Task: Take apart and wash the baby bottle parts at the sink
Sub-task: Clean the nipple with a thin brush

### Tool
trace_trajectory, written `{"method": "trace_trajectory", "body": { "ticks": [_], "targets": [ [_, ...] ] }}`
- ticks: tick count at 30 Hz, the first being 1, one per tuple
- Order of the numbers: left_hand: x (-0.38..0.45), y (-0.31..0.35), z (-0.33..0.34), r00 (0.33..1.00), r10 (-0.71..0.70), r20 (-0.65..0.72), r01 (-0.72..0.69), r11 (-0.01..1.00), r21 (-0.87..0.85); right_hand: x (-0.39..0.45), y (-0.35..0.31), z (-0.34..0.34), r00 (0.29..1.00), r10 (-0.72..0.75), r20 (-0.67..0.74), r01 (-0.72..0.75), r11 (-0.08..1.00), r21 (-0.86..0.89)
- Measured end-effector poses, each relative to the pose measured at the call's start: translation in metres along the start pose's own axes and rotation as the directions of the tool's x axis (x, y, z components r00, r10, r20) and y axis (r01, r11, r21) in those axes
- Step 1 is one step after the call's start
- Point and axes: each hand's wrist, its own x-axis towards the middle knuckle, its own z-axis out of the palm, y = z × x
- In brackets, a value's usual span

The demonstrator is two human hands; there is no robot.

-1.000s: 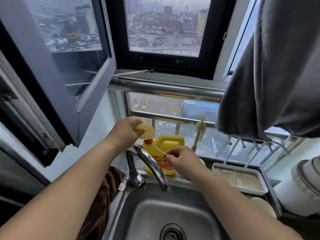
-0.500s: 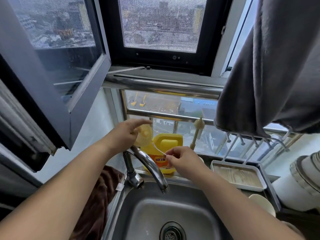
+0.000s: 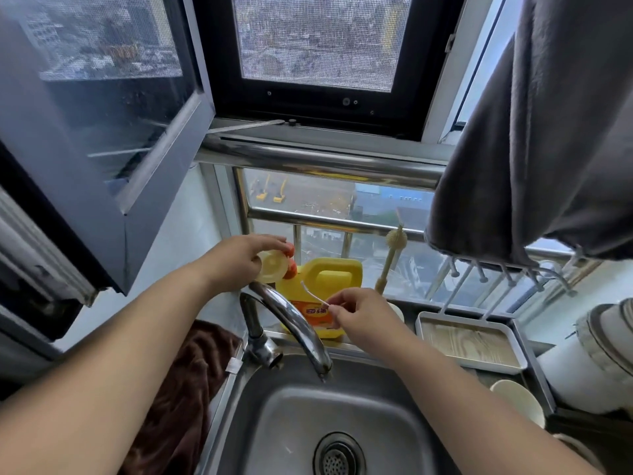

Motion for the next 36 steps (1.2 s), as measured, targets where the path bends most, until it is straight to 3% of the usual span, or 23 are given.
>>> {"method": "trace_trajectory", "body": {
  "ticks": [6,11,20,27,36],
  "targets": [
    [0.008,0.008,-0.01,0.998,0.013,0.054,-0.025,0.971,0.238,0.004,-0.005,0.001,1.0,-0.015,0.008,0.015,1.0,-0.007],
    [0.007,0.007,-0.008,0.995,0.029,0.092,-0.051,0.967,0.251,0.009,-0.011,0.002,1.0,-0.01,0.021,0.009,1.0,0.029],
    [0.007,-0.009,0.003,0.998,0.047,0.043,-0.049,0.998,0.031,0.017,-0.018,0.005,1.0,-0.015,0.017,0.014,0.999,0.052],
    [0.007,-0.014,0.006,0.998,0.037,0.059,-0.021,0.97,-0.244,0.018,-0.014,0.001,1.0,-0.02,0.013,0.019,0.999,0.044],
    [0.011,-0.019,0.005,0.992,0.063,0.108,-0.019,0.931,-0.364,0.018,-0.011,-0.001,1.0,-0.004,0.02,0.002,0.998,0.064]
  ]
}}
